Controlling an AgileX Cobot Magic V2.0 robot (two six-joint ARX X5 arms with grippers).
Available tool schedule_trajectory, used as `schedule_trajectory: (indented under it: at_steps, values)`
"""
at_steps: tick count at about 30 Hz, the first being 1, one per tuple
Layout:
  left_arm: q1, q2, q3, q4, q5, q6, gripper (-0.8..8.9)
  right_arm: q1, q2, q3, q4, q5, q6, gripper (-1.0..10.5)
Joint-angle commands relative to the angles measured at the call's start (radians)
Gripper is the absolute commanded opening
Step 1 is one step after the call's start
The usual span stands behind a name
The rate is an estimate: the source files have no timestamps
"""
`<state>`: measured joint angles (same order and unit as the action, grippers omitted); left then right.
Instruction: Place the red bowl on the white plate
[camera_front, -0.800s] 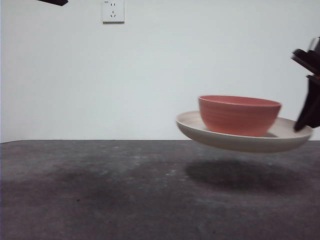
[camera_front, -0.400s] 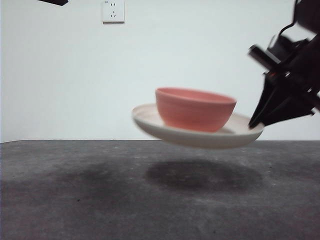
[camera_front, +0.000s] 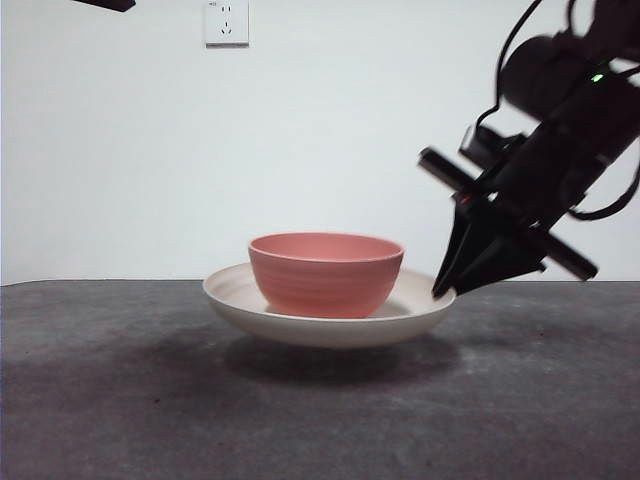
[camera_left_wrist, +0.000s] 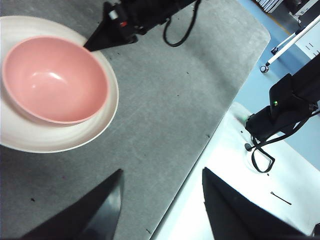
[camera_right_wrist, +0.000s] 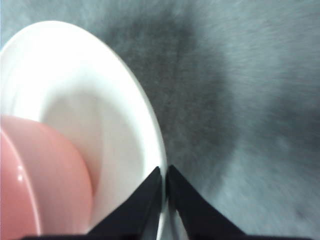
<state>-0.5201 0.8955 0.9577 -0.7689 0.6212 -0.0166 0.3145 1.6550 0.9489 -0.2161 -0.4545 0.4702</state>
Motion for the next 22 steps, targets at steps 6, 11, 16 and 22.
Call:
schedule_trajectory:
  at_steps: [6,11,16,22]
  values:
    - [-0.004,0.006,0.01,0.0,0.006,-0.003,2.49,0.025,0.109,0.085,0.008,0.013,0.016,0.1]
    - [-0.004,0.006,0.01,-0.002,0.006,-0.003,2.49,0.029,0.116,0.09,0.005,0.015,0.01,0.1]
    - [-0.004,0.006,0.01,-0.002,0.007,-0.003,2.49,0.029,0.116,0.09,-0.023,0.015,0.0,0.3]
    - [-0.004,0.006,0.01,-0.002,0.006,-0.003,2.49,0.031,0.116,0.09,-0.051,0.018,-0.008,1.6]
